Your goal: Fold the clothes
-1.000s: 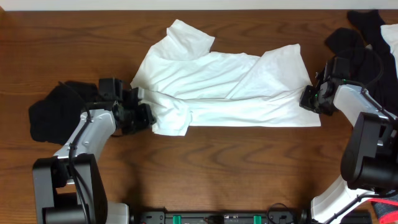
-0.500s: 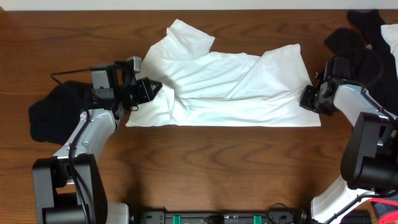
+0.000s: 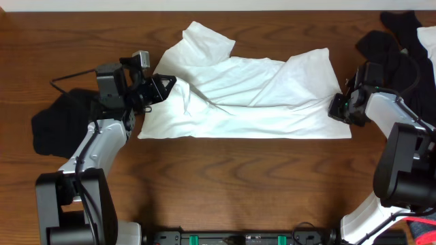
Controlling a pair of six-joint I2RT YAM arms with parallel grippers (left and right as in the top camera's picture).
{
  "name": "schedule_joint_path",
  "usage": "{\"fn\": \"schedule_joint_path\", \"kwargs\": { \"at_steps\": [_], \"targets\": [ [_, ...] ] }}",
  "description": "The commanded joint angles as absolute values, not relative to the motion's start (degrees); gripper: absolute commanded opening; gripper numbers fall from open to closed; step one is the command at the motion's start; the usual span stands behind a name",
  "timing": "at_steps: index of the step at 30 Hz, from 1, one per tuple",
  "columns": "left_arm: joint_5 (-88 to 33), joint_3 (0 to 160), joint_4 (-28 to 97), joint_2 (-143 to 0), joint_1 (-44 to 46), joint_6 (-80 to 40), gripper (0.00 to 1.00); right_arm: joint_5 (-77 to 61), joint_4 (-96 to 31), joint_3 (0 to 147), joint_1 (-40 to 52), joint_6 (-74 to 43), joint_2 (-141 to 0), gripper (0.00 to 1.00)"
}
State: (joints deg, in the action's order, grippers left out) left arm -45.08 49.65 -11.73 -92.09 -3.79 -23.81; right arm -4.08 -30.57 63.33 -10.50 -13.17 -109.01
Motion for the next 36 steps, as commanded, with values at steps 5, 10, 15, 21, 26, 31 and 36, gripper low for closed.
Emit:
{"fn": "schedule_joint_path", "kwargs": {
  "at_steps": [5,10,15,21,26,31,36],
  "targets": [
    [-43.6,50.5,-7.0,-91.3,-3.7,-22.0,0.07,-4.5,-32.2,59.1,-9.8,-12.8,-115.4,0.07],
    [-38.3,50.5,0.9,-91.3,-3.7,-16.9,0.06,-4.5,-32.3,59.1,-9.8,-12.8,-115.4,0.08],
    [-32.1,50.5,5.2,-91.3,-3.7,-12.9,0.07,-4.5,-32.4,59.1,-9.8,-12.6,-115.4,0.08],
    [-24.1,50.5,5.5,-91.3,-3.7,-12.5,0.06,-4.3,-32.7,59.1,-9.8,-12.6,-115.4,0.08],
    [-13.2,50.5,8.9,-91.3,-3.7,-12.5,0.07,-4.3,-32.8,59.1,-9.8,-12.6,-115.4,0.08],
    [-7.8,50.5,14.8,-91.3,-3.7,-12.4,0.13,-4.3,-32.6,59.1,-9.8,-12.6,-115.4,0.08],
    [-7.9,50.5,16.7,-91.3,-3.7,-12.5,0.55,-4.3,-32.8,59.1,-9.8,-12.6,-115.4,0.08]
  ]
}}
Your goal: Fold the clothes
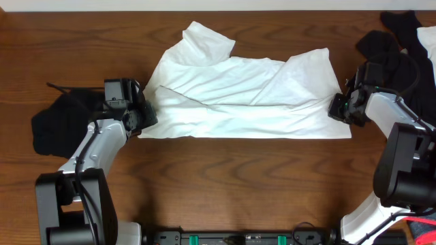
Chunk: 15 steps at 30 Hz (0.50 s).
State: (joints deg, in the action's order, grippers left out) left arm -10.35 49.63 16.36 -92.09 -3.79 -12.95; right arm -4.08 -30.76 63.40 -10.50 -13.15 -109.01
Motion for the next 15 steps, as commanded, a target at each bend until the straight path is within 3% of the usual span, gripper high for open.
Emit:
{"fn": "schedule_joint_path", "kwargs": {
  "at_steps": [1,12,15],
  "targets": [
    [-7.9,50.5,16.7,-91.3,-3.7,-12.5,0.56,-4.3,-33.0,59.1,-9.8,-12.6,-115.4,0.08],
    [-11.6,51.6,15.5,-80.3,-3.7,-12.5,0.56,-4.3,-33.4,59.1,-9.8,-12.1,-115.4,0.09],
    [-14.5,51.6,13.4,-75.6,-3.7,-12.4,0.31,-4.3,-33.3,59.1,-9.8,-12.1,-115.4,0.09]
  ]
}}
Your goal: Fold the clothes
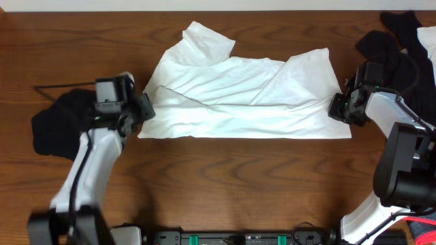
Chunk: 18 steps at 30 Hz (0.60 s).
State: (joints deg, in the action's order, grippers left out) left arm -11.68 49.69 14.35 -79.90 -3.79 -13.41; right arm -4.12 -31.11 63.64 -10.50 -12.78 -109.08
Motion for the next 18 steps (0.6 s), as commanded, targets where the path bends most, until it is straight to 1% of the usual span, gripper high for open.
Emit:
{"fn": "schedule_joint_path", "kwargs": {
  "at_steps": [1,2,3,4,11,18],
  "targets": [
    [-15.6,51.5,12.8,-74.6,-3.7,-12.4,0.19,-4.3,-33.3,59.1,-9.8,-12.1,-115.4,0.09],
    [-16.1,51.5,12.6,-74.3,-3.7,-12.5,0.13,-4.3,-33.3,59.1,-9.8,-12.1,-115.4,0.09],
    [-16.3,51.5,12.5,-74.2,-3.7,-12.5,0.1,-4.3,-33.4,59.1,-9.8,-12.1,-115.4,0.08],
    [-16.3,51.5,12.6,-74.7,-3.7,-12.5,0.1,-4.3,-33.5,59.1,-9.8,-12.1,-115.4,0.08],
    [-25.7,51.5,9.2,-85.9,-3.7,-12.7,0.08,-4.3,-34.1,59.1,-9.8,-12.1,-115.4,0.08],
    [-26.3,51.5,5.9,-98.9,-4.0,-13.1,0.08,-4.3,-34.7,59.1,-9.8,-11.7,-115.4,0.08]
  ]
}}
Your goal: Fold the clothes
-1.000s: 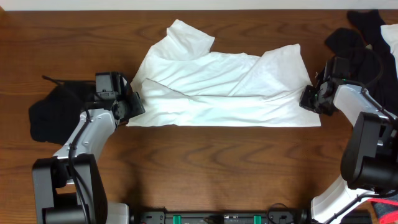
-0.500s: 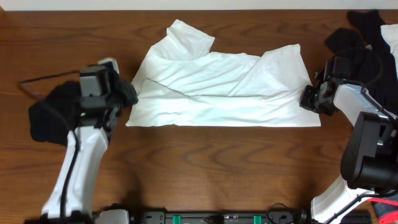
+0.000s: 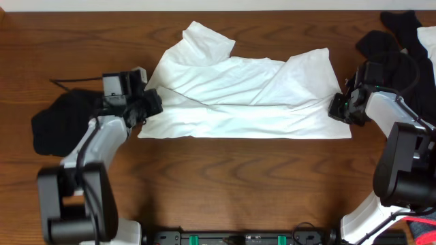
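A white shirt (image 3: 238, 99) lies spread across the middle of the table, folded lengthwise, with a sleeve sticking out at the far left (image 3: 204, 41). My left gripper (image 3: 152, 104) touches the shirt's left edge; the overhead view does not show how its jaws stand. Over at the shirt's right edge my right gripper (image 3: 335, 108) sits low, its fingers closed together on the hem.
A black garment (image 3: 58, 126) lies bunched at the left, under my left arm. More dark clothes (image 3: 388, 41) and a white piece (image 3: 428, 37) are piled at the far right corner. A thin black cable (image 3: 68, 85) runs by the left arm.
My left gripper has moved right and slightly away from me, from just off the shirt's left edge onto that edge. The shirt and the right gripper have not moved.
At first my left gripper stood open by the shirt's upper left, where a fold was raised. Then the fold lay flat and the gripper sat lower at the left edge. It drew back off the cloth, and now touches the edge again. The right gripper stayed at the right hem.
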Controlling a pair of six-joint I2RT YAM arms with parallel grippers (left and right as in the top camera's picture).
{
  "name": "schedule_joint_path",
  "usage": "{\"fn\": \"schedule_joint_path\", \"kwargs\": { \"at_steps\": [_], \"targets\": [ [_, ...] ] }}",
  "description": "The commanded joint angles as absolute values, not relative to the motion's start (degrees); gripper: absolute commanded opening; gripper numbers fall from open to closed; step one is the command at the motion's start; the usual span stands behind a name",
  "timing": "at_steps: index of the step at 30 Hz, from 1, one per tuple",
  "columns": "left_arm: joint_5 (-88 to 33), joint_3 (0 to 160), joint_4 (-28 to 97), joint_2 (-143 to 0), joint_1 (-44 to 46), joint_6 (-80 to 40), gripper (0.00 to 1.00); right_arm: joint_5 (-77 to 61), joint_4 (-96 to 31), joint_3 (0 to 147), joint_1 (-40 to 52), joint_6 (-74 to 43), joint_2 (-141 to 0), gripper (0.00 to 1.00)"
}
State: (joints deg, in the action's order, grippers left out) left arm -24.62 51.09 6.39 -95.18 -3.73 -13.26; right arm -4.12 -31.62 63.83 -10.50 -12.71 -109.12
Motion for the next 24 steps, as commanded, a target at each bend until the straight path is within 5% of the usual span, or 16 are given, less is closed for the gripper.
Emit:
{"fn": "schedule_joint_path", "kwargs": {
  "at_steps": [1,16,24],
  "targets": [
    [-25.7,51.5,5.8,-100.4,-4.2,-13.1,0.08,-4.3,-34.7,59.1,-9.8,-11.7,-115.4,0.08],
    [-24.0,51.5,10.0,-104.2,-8.4,-13.1,0.09,-4.3,-35.1,59.1,-9.8,-11.5,-115.4,0.08],
    [-24.0,51.5,21.9,-102.7,-9.3,-13.1,0.09,-0.4,-41.2,59.1,-9.9,-13.5,-115.4,0.08]
  ]
}}
